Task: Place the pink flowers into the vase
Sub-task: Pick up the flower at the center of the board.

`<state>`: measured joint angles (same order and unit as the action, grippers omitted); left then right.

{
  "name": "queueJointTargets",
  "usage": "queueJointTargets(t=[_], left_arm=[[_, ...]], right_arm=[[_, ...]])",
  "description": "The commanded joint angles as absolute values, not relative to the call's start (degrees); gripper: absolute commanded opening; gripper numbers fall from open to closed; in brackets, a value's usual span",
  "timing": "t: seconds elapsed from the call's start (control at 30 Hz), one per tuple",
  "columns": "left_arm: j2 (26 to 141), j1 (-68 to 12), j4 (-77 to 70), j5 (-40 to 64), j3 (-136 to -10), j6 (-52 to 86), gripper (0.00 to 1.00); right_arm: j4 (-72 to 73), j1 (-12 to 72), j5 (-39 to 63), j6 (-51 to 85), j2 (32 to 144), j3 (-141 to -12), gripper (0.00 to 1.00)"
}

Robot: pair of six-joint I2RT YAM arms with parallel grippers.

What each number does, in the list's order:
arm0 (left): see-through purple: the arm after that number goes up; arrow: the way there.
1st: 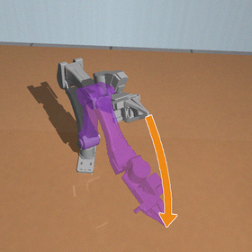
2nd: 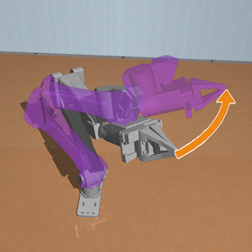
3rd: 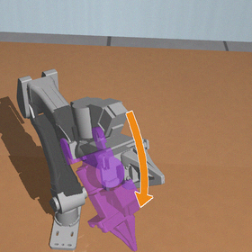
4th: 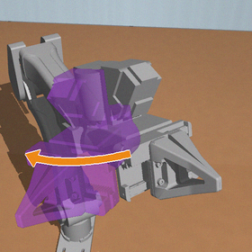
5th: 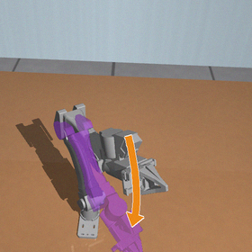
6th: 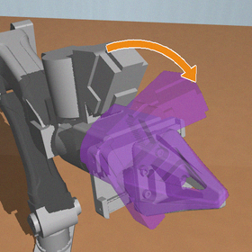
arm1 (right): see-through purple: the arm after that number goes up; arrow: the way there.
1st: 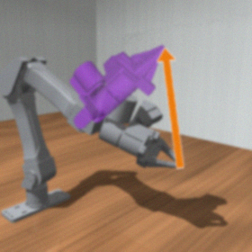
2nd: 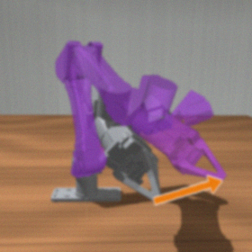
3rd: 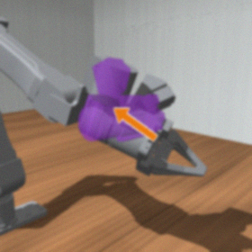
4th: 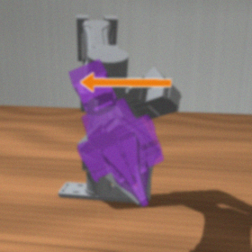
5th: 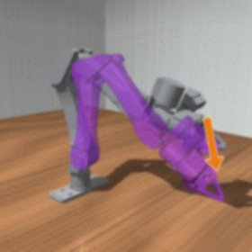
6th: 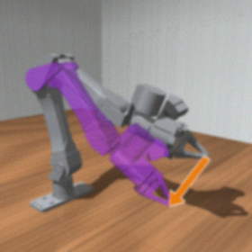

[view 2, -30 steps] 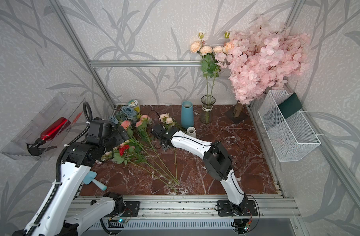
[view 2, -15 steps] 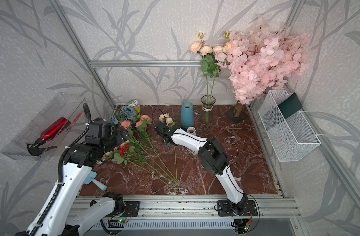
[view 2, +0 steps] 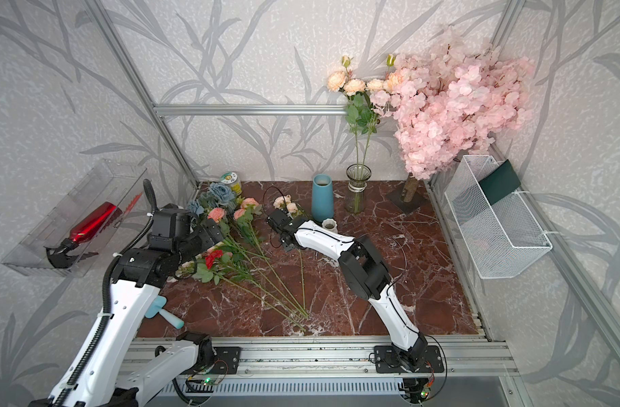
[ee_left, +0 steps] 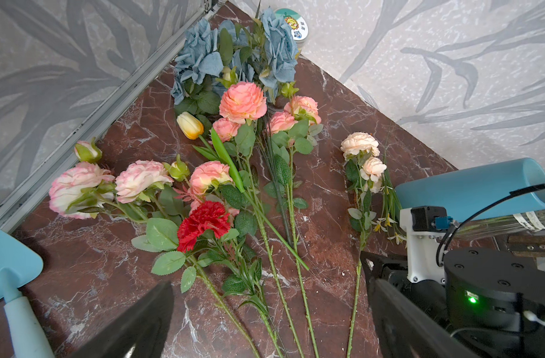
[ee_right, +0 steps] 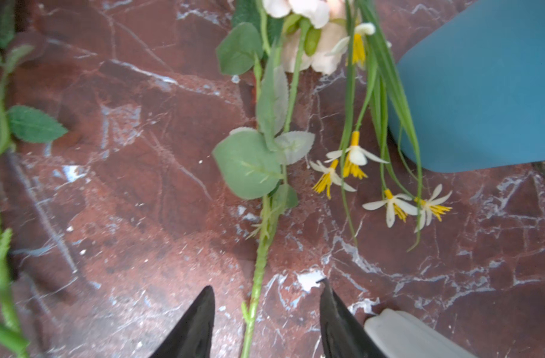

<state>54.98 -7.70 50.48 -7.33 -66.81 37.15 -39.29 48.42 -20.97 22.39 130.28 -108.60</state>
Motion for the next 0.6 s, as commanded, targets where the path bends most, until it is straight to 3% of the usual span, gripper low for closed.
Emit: queueJointTargets(t=[0.0, 0.17, 0.43, 0.57], left_arm=[[54.5, -6.9, 50.4, -7.8, -67.5, 36.1, 0.99], [54.3, -6.1, 50.5, -7.3, -67.7, 35.9, 0.99], [54.4, -5.2, 49.7, -5.9, -66.8, 36.2, 0.99], [54.6, -5.0, 49.0, -5.2, -66.1, 36.6, 0.99]], right_arm=[[-38.7, 48.1, -21.5, 23.4, 132.5, -110.4, 0.53], [-38.8, 47.2, -20.4, 24.1, 133.8, -111.0, 0.46], [-40.4, 47.0, -17.5, 25.7, 133.3, -109.0, 0.45], [-38.4, 47.1, -15.4, 26.4, 132.0, -105.3, 0.37]])
